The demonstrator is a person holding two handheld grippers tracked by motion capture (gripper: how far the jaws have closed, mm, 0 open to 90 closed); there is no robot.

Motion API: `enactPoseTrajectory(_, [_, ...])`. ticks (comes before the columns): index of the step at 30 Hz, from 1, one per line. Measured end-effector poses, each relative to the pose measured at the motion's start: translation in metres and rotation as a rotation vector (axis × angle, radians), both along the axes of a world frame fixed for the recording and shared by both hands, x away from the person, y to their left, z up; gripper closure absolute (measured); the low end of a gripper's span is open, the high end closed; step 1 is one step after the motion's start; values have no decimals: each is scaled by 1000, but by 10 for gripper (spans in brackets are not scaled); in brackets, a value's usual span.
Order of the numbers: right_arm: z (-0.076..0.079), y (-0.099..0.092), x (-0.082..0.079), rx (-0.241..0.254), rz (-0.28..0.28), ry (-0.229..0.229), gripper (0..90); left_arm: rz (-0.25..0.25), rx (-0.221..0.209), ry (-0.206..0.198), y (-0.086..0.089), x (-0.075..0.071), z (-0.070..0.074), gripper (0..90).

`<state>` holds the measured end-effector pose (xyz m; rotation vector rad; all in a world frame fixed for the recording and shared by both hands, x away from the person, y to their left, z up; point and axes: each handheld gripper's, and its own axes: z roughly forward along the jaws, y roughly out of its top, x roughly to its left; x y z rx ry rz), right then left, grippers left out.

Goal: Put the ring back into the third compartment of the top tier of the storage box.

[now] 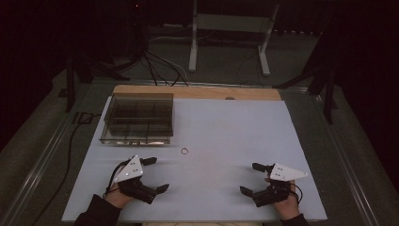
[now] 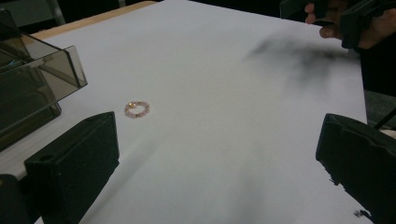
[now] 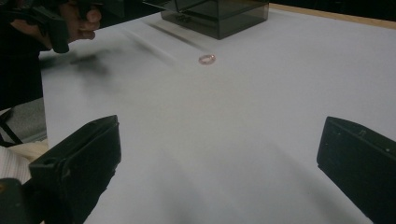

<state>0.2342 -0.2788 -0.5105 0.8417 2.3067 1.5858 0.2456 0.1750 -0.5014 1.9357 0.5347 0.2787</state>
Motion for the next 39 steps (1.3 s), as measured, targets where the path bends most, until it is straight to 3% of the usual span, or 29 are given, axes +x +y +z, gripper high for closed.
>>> enactPoseTrajectory(19, [0,0,0,-3,0,-1,0,-49,28,6,-31,20,3,6])
enactPoseTrajectory(26, [0,0,0,0,1,-1,0,-48,43,30,-43,29,4,6])
enactPoseTrajectory(35, [1,0,0,1,2,-1,0,-33,94,27,-59,37,3,6])
enactPoseTrajectory(39, [0,0,0,-4,4,0,0,-35,136,28,-66,40,2,6])
